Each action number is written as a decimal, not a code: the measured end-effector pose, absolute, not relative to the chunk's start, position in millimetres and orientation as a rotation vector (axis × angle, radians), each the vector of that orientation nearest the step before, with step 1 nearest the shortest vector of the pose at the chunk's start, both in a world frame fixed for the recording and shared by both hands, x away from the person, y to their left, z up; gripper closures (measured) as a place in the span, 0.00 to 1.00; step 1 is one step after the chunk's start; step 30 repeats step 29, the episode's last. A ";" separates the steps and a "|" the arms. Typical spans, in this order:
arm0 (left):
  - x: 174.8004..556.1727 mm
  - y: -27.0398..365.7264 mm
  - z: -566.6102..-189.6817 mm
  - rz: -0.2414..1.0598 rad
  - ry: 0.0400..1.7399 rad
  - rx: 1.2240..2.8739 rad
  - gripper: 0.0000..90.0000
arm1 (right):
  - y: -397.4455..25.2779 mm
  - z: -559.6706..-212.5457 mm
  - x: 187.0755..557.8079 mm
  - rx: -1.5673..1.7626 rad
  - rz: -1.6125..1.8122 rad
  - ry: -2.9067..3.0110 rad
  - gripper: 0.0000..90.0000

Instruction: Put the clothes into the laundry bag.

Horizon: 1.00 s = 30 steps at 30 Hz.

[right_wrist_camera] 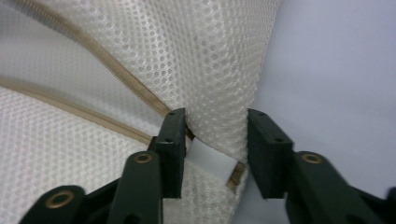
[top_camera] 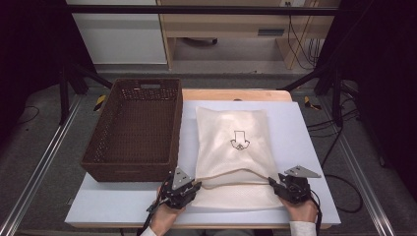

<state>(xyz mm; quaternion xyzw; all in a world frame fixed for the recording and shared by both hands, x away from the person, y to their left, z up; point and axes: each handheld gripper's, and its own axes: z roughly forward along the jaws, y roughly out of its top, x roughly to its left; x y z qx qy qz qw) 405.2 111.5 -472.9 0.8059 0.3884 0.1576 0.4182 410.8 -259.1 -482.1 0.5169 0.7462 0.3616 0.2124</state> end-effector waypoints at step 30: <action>397.1 134.9 -446.8 0.450 0.904 1.969 0.31 | -280.3 -449.0 398.2 1.309 1.198 1.848 0.23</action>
